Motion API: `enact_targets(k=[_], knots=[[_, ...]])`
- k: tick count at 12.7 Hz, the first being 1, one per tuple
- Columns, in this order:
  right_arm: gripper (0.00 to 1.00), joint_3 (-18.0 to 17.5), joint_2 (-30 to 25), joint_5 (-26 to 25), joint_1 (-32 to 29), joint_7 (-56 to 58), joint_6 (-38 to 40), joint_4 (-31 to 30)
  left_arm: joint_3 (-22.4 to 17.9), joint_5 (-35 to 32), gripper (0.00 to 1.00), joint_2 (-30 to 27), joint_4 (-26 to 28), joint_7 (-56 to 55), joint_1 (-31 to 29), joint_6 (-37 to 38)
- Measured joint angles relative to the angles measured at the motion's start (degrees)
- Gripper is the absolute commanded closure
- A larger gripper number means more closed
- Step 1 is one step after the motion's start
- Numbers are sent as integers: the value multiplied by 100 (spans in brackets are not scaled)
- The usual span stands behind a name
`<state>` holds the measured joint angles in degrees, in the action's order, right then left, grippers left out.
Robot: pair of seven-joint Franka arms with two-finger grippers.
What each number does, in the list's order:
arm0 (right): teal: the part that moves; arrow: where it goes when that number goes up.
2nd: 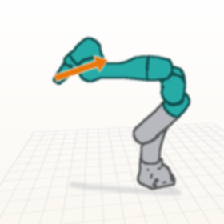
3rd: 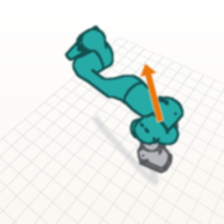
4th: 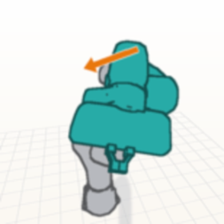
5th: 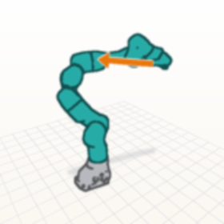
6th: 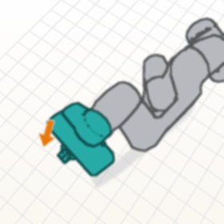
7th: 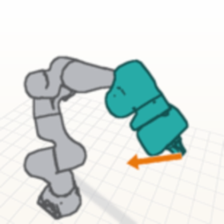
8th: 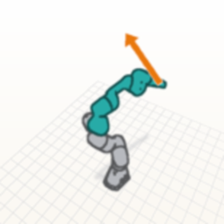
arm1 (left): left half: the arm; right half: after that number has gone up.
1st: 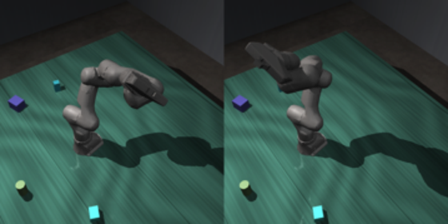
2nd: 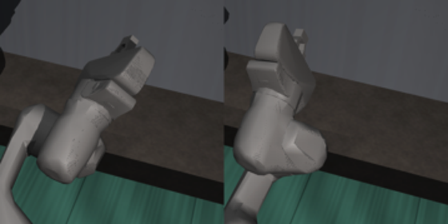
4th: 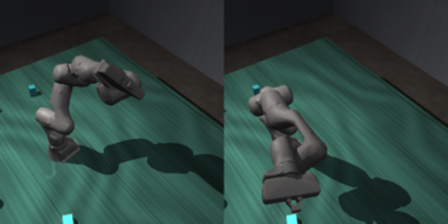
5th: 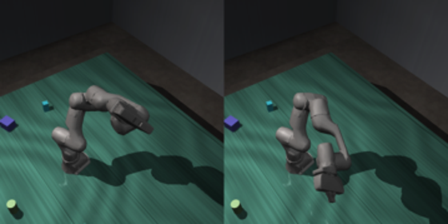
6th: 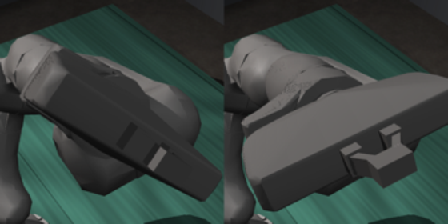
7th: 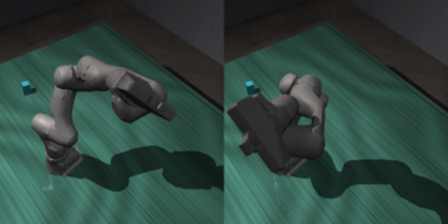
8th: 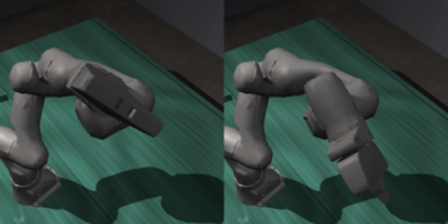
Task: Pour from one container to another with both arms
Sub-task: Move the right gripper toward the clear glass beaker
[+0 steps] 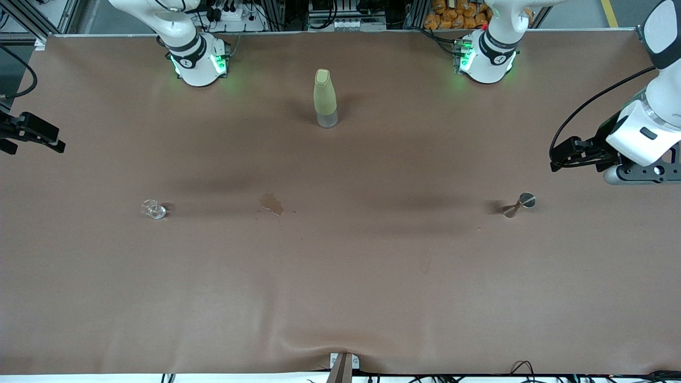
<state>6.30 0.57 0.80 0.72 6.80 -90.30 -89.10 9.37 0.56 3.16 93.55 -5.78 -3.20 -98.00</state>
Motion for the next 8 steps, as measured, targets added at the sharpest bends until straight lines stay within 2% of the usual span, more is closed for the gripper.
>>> enact_targets(k=[5,8], knots=[[0,-42,-10,3,173,-39,-21,24,-2,0,0,0,-1,-1,-23,82],[0,-43,25,3,211,-21,-362,-176,-2,0,0,0,-3,0,-30,87]])
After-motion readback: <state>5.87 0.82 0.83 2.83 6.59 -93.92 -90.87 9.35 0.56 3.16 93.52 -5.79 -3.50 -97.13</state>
